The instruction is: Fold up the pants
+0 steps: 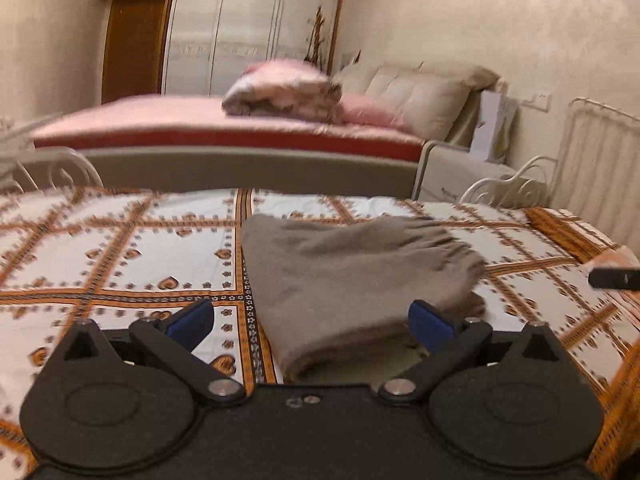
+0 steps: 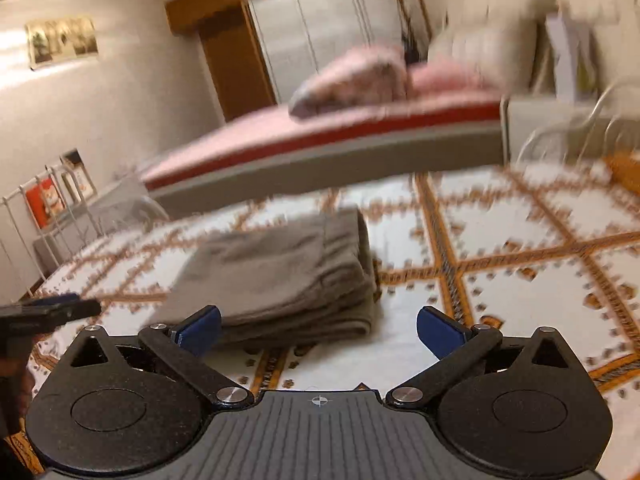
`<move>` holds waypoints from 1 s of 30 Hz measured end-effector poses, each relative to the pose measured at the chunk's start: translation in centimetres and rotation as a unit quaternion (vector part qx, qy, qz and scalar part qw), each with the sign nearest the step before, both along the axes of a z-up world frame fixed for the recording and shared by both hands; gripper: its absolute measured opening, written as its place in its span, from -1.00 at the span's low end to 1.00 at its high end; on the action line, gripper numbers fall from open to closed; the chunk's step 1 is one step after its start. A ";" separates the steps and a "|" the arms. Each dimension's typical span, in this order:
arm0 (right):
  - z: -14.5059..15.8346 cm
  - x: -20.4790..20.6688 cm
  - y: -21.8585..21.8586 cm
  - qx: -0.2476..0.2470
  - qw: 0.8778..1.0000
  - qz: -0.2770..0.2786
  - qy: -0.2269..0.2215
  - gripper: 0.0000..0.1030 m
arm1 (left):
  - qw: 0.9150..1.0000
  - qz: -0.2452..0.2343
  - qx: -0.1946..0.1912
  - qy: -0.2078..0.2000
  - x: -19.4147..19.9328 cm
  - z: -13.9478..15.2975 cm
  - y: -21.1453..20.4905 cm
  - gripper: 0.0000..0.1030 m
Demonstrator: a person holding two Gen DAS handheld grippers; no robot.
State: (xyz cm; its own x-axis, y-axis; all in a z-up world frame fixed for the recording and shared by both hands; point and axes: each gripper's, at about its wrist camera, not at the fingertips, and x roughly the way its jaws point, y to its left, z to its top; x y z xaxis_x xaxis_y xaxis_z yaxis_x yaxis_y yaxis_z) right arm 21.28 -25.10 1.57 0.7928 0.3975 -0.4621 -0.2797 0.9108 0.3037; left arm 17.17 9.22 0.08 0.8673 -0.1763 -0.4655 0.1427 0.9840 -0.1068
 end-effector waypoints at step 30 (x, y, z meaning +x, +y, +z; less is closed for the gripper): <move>0.8 -15.1 4.9 -0.023 0.996 0.031 -0.085 1.00 | 0.997 -0.027 -0.025 -0.061 -15.1 0.7 -4.3 0.89</move>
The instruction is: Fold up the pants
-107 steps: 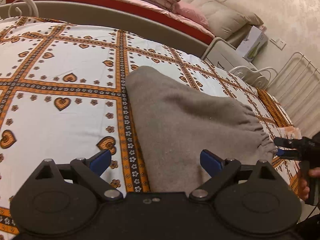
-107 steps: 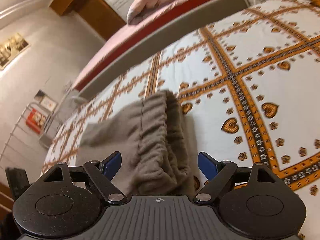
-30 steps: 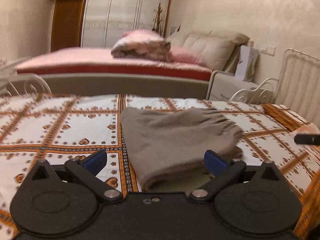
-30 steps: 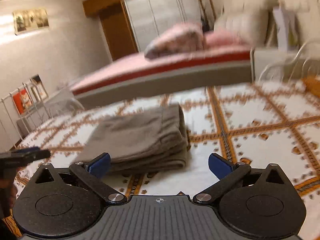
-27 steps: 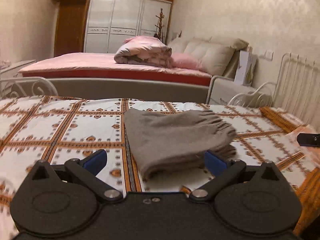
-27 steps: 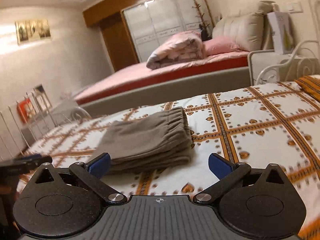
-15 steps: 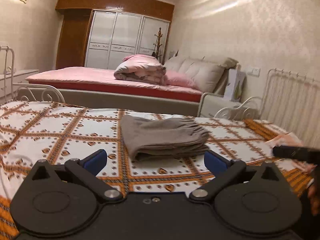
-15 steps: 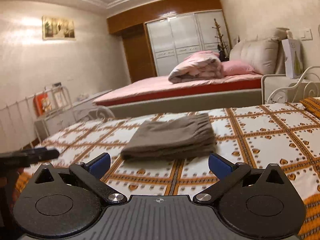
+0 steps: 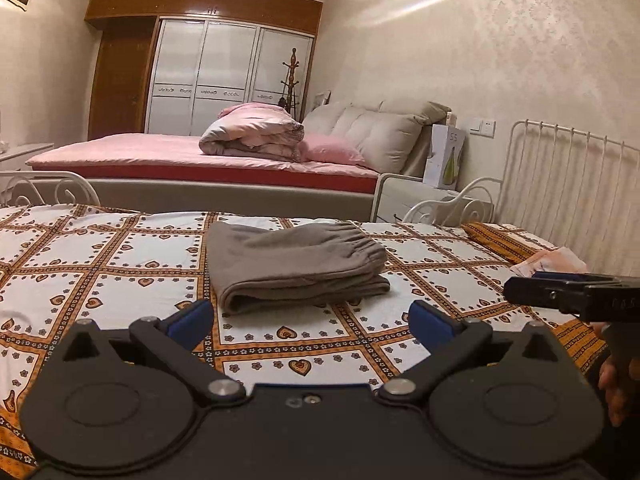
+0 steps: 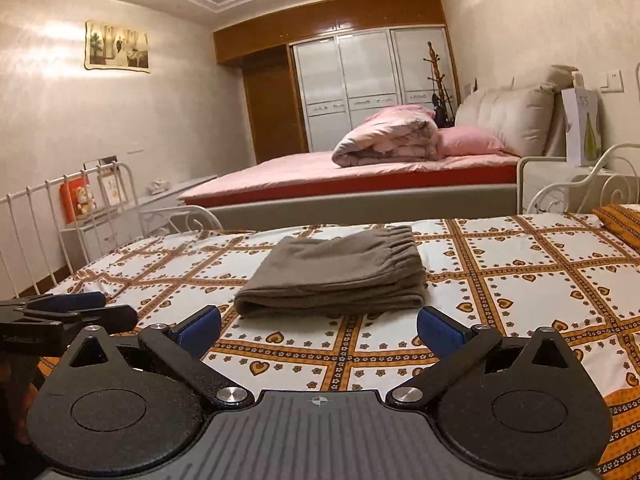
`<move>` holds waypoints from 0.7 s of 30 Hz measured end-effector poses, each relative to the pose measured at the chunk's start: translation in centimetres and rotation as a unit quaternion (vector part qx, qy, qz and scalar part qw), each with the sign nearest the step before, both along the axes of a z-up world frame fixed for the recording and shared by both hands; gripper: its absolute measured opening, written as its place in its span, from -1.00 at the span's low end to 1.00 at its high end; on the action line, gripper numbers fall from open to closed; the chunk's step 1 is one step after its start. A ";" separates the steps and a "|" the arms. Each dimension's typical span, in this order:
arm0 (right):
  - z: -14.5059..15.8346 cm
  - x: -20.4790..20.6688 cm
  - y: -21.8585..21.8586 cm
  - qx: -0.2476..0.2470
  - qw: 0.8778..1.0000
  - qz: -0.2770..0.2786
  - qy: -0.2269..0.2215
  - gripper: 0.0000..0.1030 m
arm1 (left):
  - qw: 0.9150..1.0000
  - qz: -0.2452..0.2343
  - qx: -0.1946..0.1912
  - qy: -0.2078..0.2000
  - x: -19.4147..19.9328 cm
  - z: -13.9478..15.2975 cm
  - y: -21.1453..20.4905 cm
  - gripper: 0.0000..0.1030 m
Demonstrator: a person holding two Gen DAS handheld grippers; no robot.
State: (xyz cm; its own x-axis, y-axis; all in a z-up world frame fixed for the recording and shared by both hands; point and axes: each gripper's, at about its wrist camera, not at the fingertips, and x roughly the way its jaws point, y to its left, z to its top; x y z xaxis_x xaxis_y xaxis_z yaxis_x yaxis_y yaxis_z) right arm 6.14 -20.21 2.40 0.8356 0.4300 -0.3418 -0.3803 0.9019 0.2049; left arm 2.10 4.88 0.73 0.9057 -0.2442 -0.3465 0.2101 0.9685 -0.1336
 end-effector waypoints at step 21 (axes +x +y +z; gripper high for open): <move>-0.2 0.1 0.2 -0.011 1.000 0.013 -0.005 1.00 | 0.999 -0.016 0.026 -0.013 -0.6 0.2 -0.7 0.88</move>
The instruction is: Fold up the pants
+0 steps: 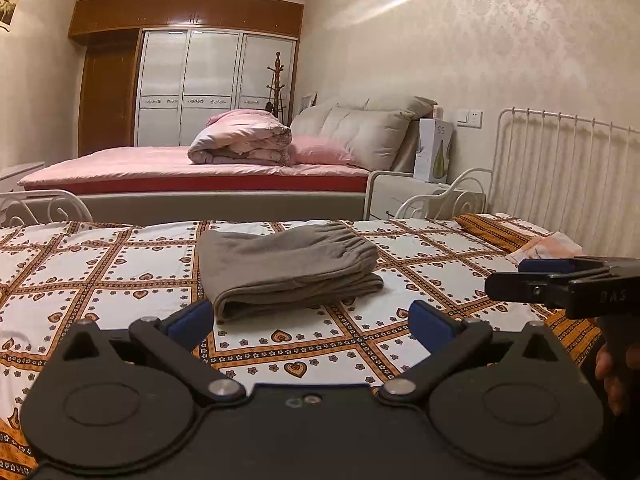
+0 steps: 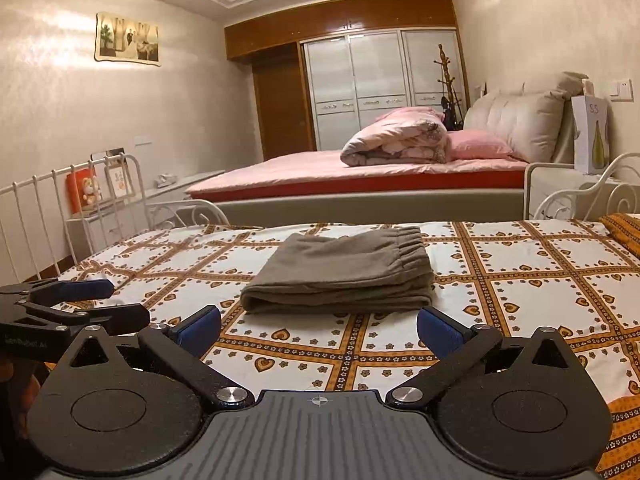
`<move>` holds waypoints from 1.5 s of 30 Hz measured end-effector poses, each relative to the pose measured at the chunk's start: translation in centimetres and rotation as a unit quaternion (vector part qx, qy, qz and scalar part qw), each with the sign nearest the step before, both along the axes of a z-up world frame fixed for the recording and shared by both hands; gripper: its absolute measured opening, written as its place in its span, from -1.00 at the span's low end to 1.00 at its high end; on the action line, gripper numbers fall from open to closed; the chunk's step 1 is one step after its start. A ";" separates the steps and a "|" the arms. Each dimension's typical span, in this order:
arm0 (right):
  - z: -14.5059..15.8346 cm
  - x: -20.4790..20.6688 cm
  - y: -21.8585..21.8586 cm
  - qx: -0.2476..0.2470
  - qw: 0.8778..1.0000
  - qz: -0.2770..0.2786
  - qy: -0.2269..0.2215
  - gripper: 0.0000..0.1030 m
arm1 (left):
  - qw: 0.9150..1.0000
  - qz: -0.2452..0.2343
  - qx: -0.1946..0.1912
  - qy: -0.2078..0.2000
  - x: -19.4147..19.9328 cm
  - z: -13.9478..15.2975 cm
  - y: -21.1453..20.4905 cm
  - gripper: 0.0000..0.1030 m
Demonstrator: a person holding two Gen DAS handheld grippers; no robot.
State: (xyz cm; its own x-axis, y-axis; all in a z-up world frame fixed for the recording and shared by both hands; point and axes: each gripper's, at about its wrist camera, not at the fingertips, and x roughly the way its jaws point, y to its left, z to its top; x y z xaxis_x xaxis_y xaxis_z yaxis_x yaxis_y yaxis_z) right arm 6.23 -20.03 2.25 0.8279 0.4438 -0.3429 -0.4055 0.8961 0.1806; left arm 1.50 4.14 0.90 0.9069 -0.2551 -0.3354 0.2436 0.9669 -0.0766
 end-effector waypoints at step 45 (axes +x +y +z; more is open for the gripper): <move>0.0 -0.2 -0.5 0.003 1.000 0.000 -0.007 1.00 | 1.000 -0.002 0.002 -0.007 0.2 0.1 0.2 0.88</move>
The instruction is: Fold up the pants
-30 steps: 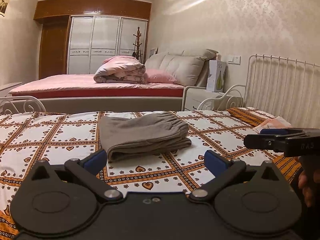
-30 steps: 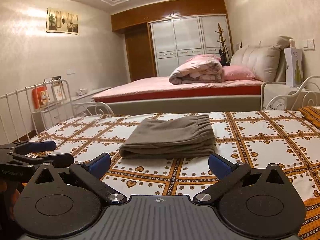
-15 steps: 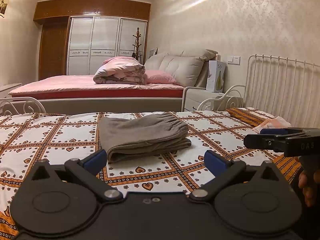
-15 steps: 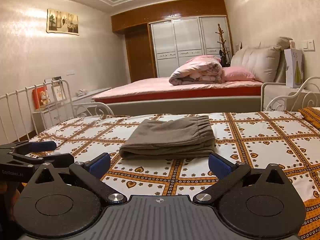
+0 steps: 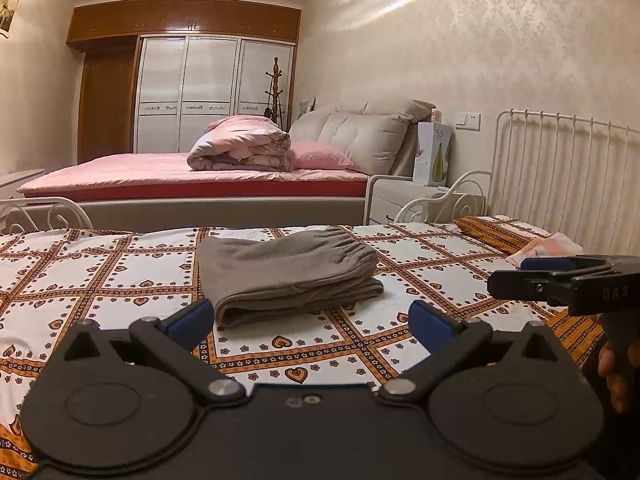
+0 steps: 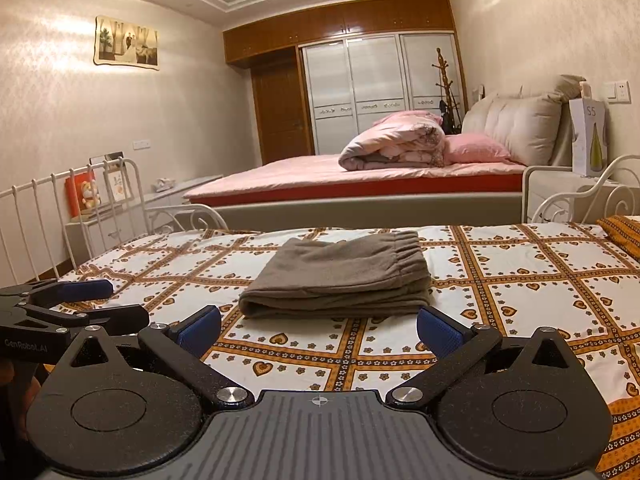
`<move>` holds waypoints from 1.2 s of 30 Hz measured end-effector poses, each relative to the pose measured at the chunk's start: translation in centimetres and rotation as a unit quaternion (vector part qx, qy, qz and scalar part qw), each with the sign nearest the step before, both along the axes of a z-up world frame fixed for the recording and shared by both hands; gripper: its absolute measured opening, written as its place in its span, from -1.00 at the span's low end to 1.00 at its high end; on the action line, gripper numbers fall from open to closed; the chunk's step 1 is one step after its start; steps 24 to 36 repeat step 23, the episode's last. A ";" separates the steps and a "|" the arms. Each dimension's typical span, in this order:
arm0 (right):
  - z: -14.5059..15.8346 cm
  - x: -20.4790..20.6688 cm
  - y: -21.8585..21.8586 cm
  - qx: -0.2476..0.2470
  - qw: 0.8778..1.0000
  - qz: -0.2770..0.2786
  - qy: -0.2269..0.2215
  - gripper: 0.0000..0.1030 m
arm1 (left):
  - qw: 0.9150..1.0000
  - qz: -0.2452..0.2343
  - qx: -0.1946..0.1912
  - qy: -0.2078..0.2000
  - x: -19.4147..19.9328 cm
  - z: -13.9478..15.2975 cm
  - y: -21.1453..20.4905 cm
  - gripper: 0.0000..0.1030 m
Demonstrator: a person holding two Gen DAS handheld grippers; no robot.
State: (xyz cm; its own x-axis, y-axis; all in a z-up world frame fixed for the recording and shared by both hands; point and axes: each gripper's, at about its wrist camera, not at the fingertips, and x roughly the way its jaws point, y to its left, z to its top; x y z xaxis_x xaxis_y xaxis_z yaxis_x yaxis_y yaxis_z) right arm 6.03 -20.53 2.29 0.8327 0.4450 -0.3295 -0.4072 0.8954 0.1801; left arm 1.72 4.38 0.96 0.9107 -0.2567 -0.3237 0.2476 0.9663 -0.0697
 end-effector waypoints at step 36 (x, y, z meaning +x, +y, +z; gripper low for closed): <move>-0.4 0.4 0.0 -0.013 1.000 0.011 -0.003 1.00 | 1.000 -0.005 -0.002 -0.015 0.1 0.2 0.1 0.88</move>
